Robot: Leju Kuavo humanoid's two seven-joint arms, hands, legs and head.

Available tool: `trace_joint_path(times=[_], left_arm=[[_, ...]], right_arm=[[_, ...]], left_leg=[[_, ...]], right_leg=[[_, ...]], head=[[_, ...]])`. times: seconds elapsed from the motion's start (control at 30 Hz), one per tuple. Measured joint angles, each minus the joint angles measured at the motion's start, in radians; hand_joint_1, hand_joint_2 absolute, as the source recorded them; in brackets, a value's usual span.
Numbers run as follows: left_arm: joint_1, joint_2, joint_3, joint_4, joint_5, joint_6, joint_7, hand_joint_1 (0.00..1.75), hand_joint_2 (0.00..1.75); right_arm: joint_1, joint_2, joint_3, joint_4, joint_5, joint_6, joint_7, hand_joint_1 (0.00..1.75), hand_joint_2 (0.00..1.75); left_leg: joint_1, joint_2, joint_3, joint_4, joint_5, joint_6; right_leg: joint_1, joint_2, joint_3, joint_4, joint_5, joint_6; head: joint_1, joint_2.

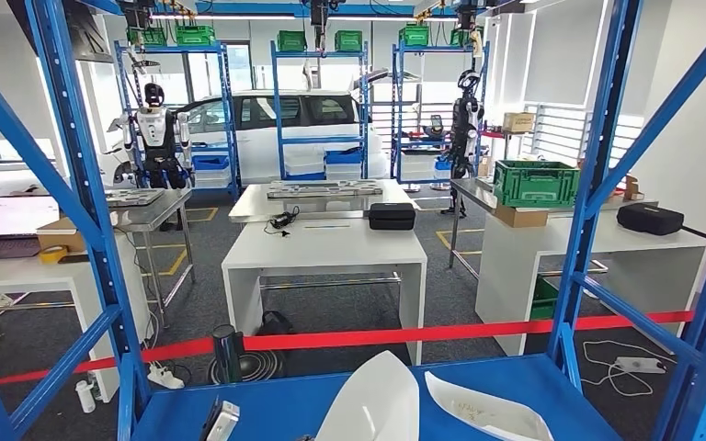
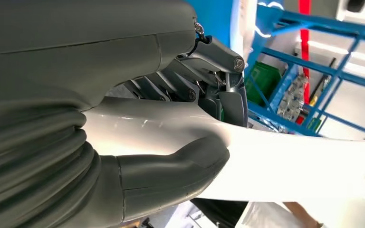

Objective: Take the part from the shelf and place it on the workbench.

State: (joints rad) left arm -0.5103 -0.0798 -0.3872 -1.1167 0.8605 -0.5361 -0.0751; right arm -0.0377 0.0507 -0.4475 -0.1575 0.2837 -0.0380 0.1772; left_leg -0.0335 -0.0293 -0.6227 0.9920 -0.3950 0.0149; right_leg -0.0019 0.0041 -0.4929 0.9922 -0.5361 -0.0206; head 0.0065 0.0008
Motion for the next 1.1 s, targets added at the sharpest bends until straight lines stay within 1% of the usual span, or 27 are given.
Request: trace_joint_path(times=[0.17, 0.43, 0.57, 0.63, 0.67, 0.7, 0.73, 0.77, 0.8, 0.83, 0.87, 0.9, 0.93, 0.97, 1.03, 1.07, 1.1], left_arm=[[0.040, 0.012, -0.031, -0.096, -0.001, 0.013, 0.006, 1.75, 1.75], [0.064, 0.022, -0.048, -0.157, 0.002, 0.020, 0.009, 1.75, 1.75], [0.070, 0.029, -0.051, -0.175, 0.004, 0.020, 0.018, 1.75, 1.75], [0.071, 0.033, -0.054, -0.184, 0.010, 0.017, 0.030, 1.75, 1.75], [0.070, 0.035, -0.057, -0.187, 0.015, 0.015, 0.036, 1.75, 1.75], [0.071, 0.035, -0.061, -0.190, 0.019, 0.013, 0.041, 1.75, 1.75], [0.072, 0.036, -0.065, -0.192, 0.022, 0.012, 0.044, 1.75, 1.75], [0.075, 0.036, -0.068, -0.193, 0.023, 0.011, 0.047, 1.75, 1.75], [0.078, 0.037, -0.070, -0.193, 0.023, 0.011, 0.048, 1.75, 1.75], [0.081, 0.037, -0.072, -0.193, 0.023, 0.011, 0.049, 1.75, 1.75], [0.083, 0.037, -0.073, -0.193, 0.023, 0.012, 0.050, 1.75, 1.75], [0.083, 0.037, -0.073, -0.193, 0.023, 0.012, 0.050, 1.75, 1.75], [0.084, 0.037, -0.073, -0.193, 0.023, 0.012, 0.050, 1.75, 1.75], [0.087, 0.037, -0.074, -0.193, 0.022, 0.012, 0.051, 1.75, 1.75], [0.099, 0.038, -0.079, -0.199, 0.014, 0.012, 0.051, 1.75, 1.75], [0.106, 0.038, -0.082, -0.202, 0.009, 0.012, 0.051, 1.75, 1.75], [0.111, 0.039, -0.085, -0.205, 0.005, 0.012, 0.050, 1.75, 1.75]], right_arm=[[0.000, 0.000, -0.003, 0.000, 0.000, -0.002, 0.000, 0.00, 0.00], [0.000, 0.000, -0.005, 0.000, 0.000, -0.005, 0.001, 0.00, 0.00], [0.000, 0.004, -0.013, 0.000, -0.002, -0.005, 0.005, 0.00, 0.00], [-0.001, 0.006, -0.017, 0.000, -0.002, -0.004, 0.005, 0.00, 0.00], [-0.001, 0.006, -0.019, 0.000, -0.003, -0.003, 0.005, 0.00, 0.00], [-0.001, 0.006, -0.020, 0.000, -0.003, -0.003, 0.004, 0.00, 0.00], [-0.001, 0.006, -0.021, 0.000, -0.003, -0.002, 0.003, 0.00, 0.00], [-0.001, 0.007, -0.022, 0.000, -0.004, -0.003, 0.002, 0.00, 0.00], [-0.001, 0.007, -0.023, 0.000, -0.005, -0.003, 0.001, 0.00, 0.00], [0.000, 0.007, -0.024, 0.000, -0.006, -0.003, 0.001, 0.00, 0.00], [0.000, 0.007, -0.025, 0.000, -0.006, -0.003, 0.000, 0.00, 0.00], [0.000, 0.007, -0.025, 0.000, -0.006, -0.003, 0.000, 0.00, 0.00], [0.000, 0.007, -0.025, 0.000, -0.006, -0.003, 0.000, 0.00, 0.00], [0.001, 0.007, -0.026, 0.000, -0.007, -0.004, 0.000, 0.00, 0.00], [0.001, 0.008, -0.030, 0.000, -0.012, -0.010, -0.003, 0.00, 0.00], [0.002, 0.010, -0.032, 0.000, -0.015, -0.013, -0.004, 0.00, 0.00], [0.001, 0.012, -0.035, 0.000, -0.016, -0.015, -0.004, 0.00, 0.00]], left_leg=[[0.001, 0.000, 0.000, 0.000, 0.000, 0.000], [0.000, 0.000, 0.000, 0.000, -0.001, 0.000], [-0.004, 0.001, -0.001, 0.005, -0.009, 0.010], [-0.001, 0.002, 0.002, -0.001, -0.004, 0.015], [0.002, 0.004, 0.004, -0.006, 0.000, 0.018], [0.006, 0.005, 0.006, -0.012, 0.004, 0.020], [0.009, 0.007, 0.007, -0.015, 0.006, 0.021], [0.009, 0.009, 0.005, -0.015, 0.006, 0.022], [0.010, 0.010, 0.003, -0.014, 0.006, 0.022], [0.010, 0.011, 0.002, -0.013, 0.006, 0.022], [0.010, 0.012, 0.001, -0.013, 0.006, 0.022], [0.010, 0.012, 0.000, -0.012, 0.006, 0.022], [0.010, 0.012, 0.000, -0.012, 0.006, 0.022], [0.011, 0.012, -0.003, -0.009, 0.006, 0.021], [0.016, 0.011, -0.020, 0.010, 0.006, 0.012], [0.019, 0.009, -0.029, 0.021, 0.007, 0.004], [0.020, 0.007, -0.037, 0.031, 0.009, -0.004]], right_leg=[[0.000, 0.000, 0.000, 0.000, 0.000, 0.000], [0.000, 0.000, 0.000, 0.000, 0.000, 0.000], [-0.004, 0.000, 0.002, -0.004, -0.002, 0.008], [-0.004, 0.000, 0.003, -0.001, -0.005, 0.012], [-0.003, 0.000, 0.000, 0.010, -0.014, 0.015], [-0.002, 0.000, -0.011, 0.037, -0.035, 0.017], [-0.003, 0.000, -0.032, 0.086, -0.067, 0.020], [-0.004, 0.000, -0.064, 0.151, -0.104, 0.022], [-0.006, 0.000, -0.094, 0.214, -0.135, 0.025], [-0.007, 0.000, -0.117, 0.262, -0.155, 0.027], [-0.008, 0.000, -0.129, 0.288, -0.165, 0.028], [-0.008, 0.000, -0.133, 0.295, -0.166, 0.028], [-0.008, 0.000, -0.134, 0.298, -0.166, 0.028], [-0.010, -0.001, -0.131, 0.290, -0.151, 0.030], [-0.016, 0.000, -0.072, 0.170, -0.082, 0.036], [-0.017, 0.003, -0.043, 0.108, -0.041, 0.035], [-0.017, 0.006, -0.020, 0.056, -0.018, 0.031]], head=[[0.000, 0.000], [0.000, 0.000], [0.000, 0.000], [0.000, 0.000], [0.000, 0.000], [0.001, 0.000], [0.001, 0.000], [0.002, 0.000], [0.003, 0.000], [0.003, 0.000], [0.003, 0.000], [0.003, 0.000], [0.003, 0.000], [0.003, 0.000], [0.003, 0.000], [0.003, 0.000], [0.003, 0.000]])
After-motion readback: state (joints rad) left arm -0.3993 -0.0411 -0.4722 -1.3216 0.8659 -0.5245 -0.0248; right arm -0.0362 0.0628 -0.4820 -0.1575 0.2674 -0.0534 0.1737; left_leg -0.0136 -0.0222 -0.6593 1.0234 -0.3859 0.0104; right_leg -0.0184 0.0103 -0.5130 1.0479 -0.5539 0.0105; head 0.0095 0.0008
